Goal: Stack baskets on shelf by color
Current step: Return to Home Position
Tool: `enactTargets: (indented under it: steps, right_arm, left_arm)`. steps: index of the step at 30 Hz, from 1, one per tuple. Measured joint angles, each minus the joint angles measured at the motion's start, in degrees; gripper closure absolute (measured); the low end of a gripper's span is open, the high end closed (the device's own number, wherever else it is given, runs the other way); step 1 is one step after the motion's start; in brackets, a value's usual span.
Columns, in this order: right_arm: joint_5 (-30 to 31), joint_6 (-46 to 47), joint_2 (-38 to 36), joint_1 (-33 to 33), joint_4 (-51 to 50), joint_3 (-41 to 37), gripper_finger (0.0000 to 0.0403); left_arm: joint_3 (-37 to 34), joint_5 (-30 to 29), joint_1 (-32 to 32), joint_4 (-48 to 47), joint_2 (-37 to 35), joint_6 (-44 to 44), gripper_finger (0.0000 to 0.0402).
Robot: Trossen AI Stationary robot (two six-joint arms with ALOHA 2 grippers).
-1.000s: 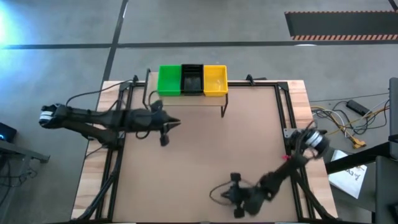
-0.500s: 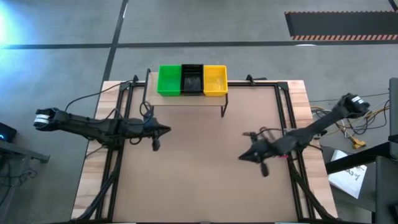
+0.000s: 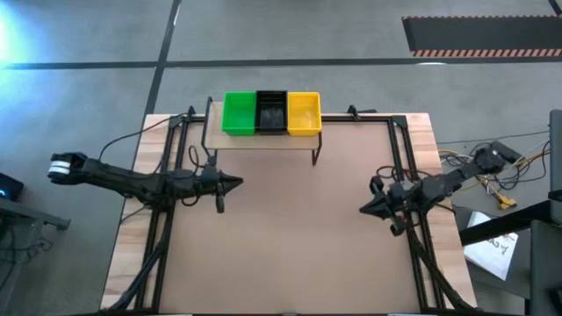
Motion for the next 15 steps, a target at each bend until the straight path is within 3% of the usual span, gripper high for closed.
enactTargets:
  steps: [5,11,15]
  right_arm:
    - [-4.75,-2.68,-7.28,-7.28,-7.2,-0.01,0.0394]
    - [-14.4,-3.92,-6.07,-19.82,-10.92,-0.01,0.0394]
    - [-16.19,-6.07,-5.68,-25.38,-10.81,0.01,0.0394]
  left_arm:
    - [-1.89,-0.29,0.08,6.01,1.41,0.89,0.0387]
    - [-4.32,-0.31,1.32,8.66,2.17,0.2,0.0387]
    - [-9.53,4.0,3.35,14.6,1.0,0.14,0.0387]
